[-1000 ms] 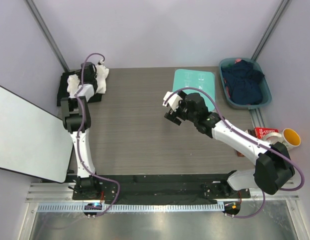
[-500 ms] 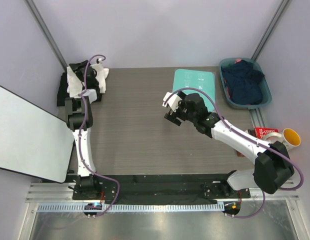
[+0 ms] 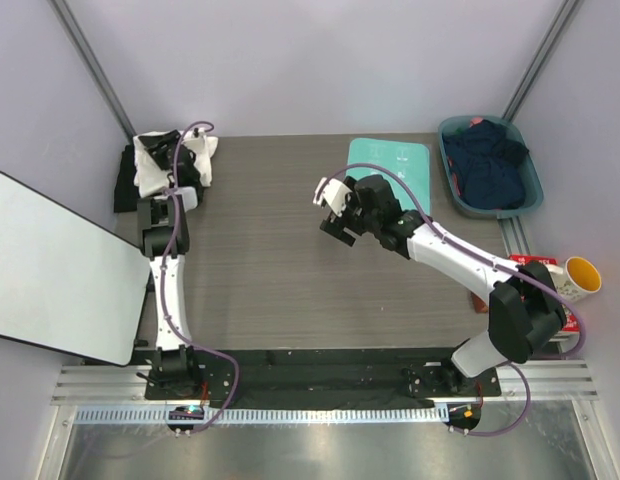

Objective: Fold and stack the t-shirts
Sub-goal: Neatly place the folded tshirt to the corner

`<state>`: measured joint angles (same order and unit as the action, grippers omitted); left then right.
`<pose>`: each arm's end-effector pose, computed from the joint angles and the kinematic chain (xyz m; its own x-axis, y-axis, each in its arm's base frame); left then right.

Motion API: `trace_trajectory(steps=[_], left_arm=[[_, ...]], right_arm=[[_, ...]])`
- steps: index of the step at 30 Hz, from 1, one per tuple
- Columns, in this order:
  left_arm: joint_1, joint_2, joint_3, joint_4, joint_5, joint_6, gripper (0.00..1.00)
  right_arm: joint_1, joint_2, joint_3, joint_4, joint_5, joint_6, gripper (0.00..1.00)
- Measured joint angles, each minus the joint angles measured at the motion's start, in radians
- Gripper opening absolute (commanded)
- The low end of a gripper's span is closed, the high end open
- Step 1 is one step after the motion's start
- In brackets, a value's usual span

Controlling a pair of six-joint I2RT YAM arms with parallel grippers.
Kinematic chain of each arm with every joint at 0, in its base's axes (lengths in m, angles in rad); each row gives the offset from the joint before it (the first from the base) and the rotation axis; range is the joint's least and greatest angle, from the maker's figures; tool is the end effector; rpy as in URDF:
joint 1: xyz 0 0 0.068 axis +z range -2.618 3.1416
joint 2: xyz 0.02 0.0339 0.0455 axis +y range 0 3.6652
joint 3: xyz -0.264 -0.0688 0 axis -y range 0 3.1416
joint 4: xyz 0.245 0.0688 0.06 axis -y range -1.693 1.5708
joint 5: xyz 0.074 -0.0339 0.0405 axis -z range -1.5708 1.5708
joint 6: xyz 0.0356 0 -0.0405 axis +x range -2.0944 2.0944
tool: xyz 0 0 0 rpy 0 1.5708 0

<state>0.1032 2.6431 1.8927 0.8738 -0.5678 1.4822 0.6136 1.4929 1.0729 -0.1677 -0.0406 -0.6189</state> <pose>0.5702 0.0783 0.1293 -0.6044 0.7817 -0.1537 -0.1766 0.0567 0.9826 0.2762 0.1963 0.2708 -0.0194 -0.7227 -0.6909 -0.7541 0.4643 -0.4645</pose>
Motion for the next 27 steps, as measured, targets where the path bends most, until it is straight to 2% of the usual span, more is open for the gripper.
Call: trace_trajectory(steps=[5, 7, 9, 10, 11, 14, 17, 20, 27], left_arm=[[0.014, 0.139, 0.194, -0.044, -0.03, 0.019, 0.56], [0.022, 0.165, 0.237, -0.06, -0.043, 0.019, 0.68], [0.029, 0.175, 0.268, -0.071, -0.053, 0.017, 0.74], [0.032, 0.178, 0.282, -0.073, -0.055, 0.017, 0.87], [0.034, 0.182, 0.299, -0.076, -0.059, 0.015, 0.91], [0.038, 0.221, 0.389, -0.08, -0.069, 0.019, 1.0], [0.039, 0.252, 0.452, -0.079, -0.09, 0.018, 1.0], [0.038, 0.22, 0.38, -0.062, -0.106, -0.007, 1.0], [0.025, -0.091, -0.107, -0.057, -0.11, -0.133, 1.0]], right_arm=[[0.0, 0.042, 0.067, -0.006, -0.002, 0.0, 0.89], [0.001, 0.044, 0.071, -0.007, -0.003, 0.001, 0.89], [0.002, 0.044, 0.071, -0.016, -0.002, 0.001, 0.89], [0.003, 0.044, 0.071, -0.019, -0.002, 0.002, 0.89], [0.005, 0.044, 0.071, -0.023, -0.002, 0.002, 0.89], [0.009, 0.044, 0.071, -0.027, -0.002, 0.002, 0.89], [0.013, 0.044, 0.071, -0.029, -0.002, 0.004, 0.88], [0.013, 0.044, 0.071, -0.029, -0.001, 0.006, 0.88], [0.018, 0.04, 0.054, -0.029, 0.005, 0.016, 0.88]])
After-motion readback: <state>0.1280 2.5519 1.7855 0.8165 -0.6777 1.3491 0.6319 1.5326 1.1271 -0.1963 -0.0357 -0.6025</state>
